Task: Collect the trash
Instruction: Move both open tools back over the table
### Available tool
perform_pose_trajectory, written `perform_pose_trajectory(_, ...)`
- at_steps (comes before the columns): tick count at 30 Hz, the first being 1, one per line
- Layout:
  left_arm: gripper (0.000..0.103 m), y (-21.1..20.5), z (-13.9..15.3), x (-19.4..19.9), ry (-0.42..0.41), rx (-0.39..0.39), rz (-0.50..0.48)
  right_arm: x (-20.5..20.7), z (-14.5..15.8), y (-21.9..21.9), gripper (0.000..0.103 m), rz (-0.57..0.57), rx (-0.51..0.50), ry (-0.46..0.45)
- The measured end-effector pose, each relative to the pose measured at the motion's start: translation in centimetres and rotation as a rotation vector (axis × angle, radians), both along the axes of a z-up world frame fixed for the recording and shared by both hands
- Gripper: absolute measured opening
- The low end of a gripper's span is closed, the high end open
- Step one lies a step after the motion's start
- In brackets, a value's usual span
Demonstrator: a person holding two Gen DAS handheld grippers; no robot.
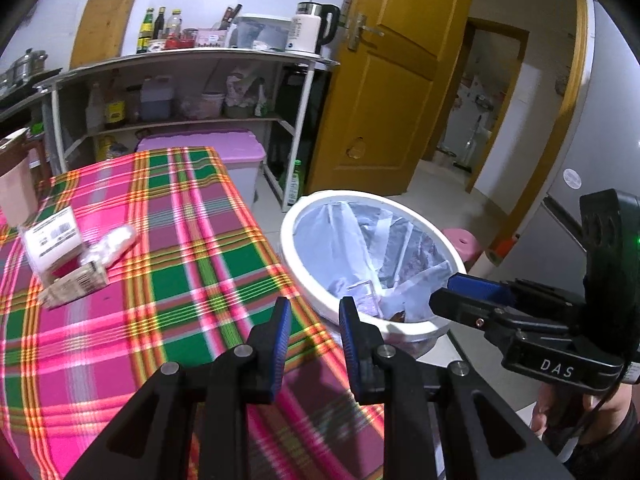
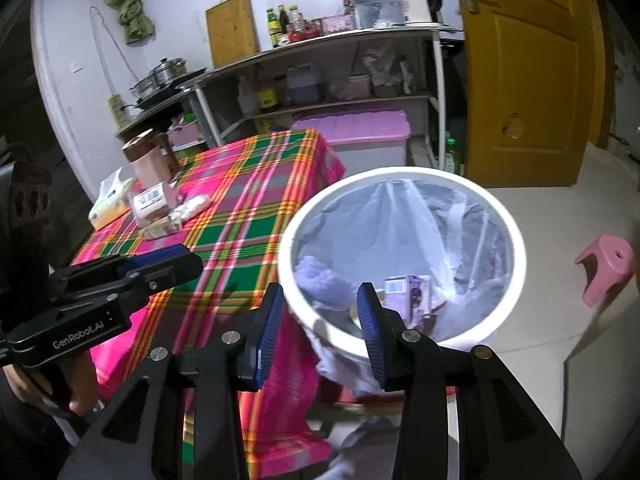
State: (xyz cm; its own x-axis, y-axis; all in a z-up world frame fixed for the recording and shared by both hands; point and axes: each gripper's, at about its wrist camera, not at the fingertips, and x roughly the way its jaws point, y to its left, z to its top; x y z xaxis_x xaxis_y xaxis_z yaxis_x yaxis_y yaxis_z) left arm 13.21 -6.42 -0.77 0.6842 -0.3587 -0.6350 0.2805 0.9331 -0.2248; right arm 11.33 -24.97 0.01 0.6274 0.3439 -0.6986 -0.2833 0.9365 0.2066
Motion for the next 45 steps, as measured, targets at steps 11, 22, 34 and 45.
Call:
perform_pose_trajectory(11, 0.024, 4.6, -0.6, -1.3, 0.011, 0.011, 0.122, 0.4, -0.3, 4.1, 0.04, 0.113, -0.005, 0.013)
perform_pose_trajectory(22, 0.032, 10.1, -0.9, -1.7, 0.022, 0.024, 0.267, 1.5, -0.4, 7.9, 0.04, 0.196, -0.012, 0.01)
perform_pose_trajectory(34, 0.033, 15.7, -1.3, 0.1, 0.024, 0.025, 0.383, 3.3, -0.9, 10.9, 0.04, 0.247, -0.027, 0.026)
perform_pose_trajectory(45, 0.037, 19.0, -2.0, 3.9, 0.04, 0.017, 0.406, 5.3, -1.6, 13.2, 0.04, 0.278, -0.04, 0.044)
